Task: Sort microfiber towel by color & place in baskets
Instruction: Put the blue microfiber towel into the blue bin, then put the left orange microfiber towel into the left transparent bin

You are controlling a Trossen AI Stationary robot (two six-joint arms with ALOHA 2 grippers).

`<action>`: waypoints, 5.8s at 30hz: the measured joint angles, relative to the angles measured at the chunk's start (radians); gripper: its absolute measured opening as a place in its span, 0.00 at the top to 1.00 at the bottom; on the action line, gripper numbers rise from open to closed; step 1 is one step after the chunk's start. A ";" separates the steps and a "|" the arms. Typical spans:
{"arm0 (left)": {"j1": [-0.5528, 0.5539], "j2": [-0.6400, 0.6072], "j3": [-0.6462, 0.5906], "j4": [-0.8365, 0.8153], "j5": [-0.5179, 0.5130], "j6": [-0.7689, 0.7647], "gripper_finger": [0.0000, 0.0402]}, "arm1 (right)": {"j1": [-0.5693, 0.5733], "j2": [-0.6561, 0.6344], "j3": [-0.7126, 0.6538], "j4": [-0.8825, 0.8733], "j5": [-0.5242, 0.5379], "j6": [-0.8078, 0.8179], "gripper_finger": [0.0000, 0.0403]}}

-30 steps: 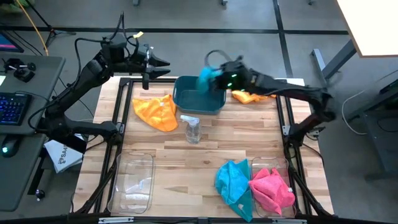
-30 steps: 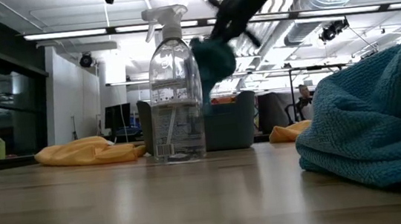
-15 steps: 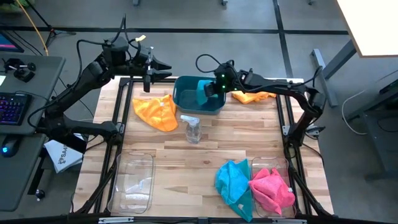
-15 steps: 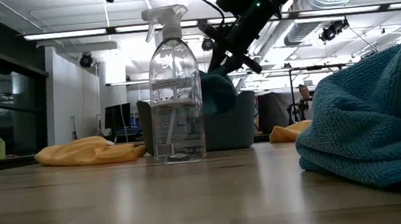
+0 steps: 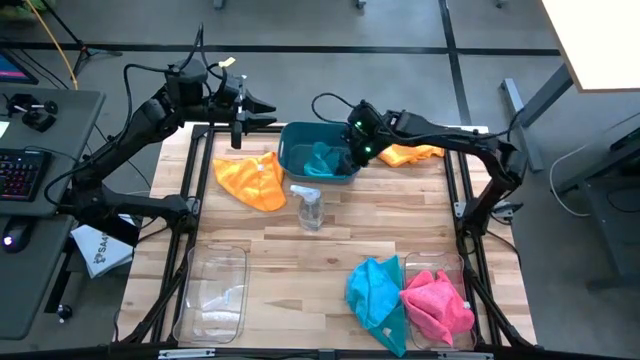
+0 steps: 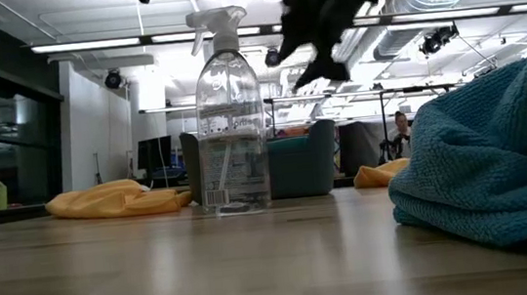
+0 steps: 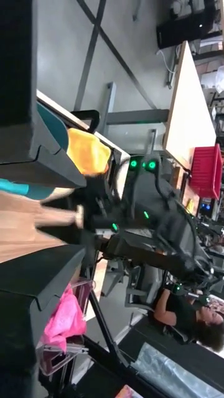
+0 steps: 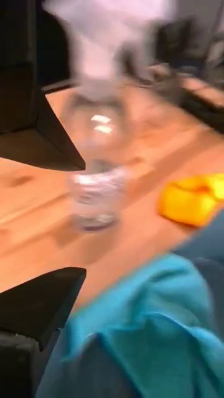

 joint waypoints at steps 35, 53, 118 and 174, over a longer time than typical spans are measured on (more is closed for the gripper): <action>0.000 0.000 0.000 -0.013 0.004 0.045 0.63 | 0.882 0.251 -0.101 -0.159 0.400 0.215 0.35; 0.001 0.000 0.000 0.035 0.003 0.049 0.63 | 0.692 0.072 -0.039 -0.452 0.625 0.129 0.97; 0.000 -0.133 0.000 -0.158 -0.041 -0.060 0.63 | -0.056 -0.060 -0.018 0.240 0.458 0.095 0.19; -0.082 0.153 -0.513 -0.362 -0.387 -0.201 0.99 | -0.062 -0.274 -0.017 0.131 0.568 0.050 0.18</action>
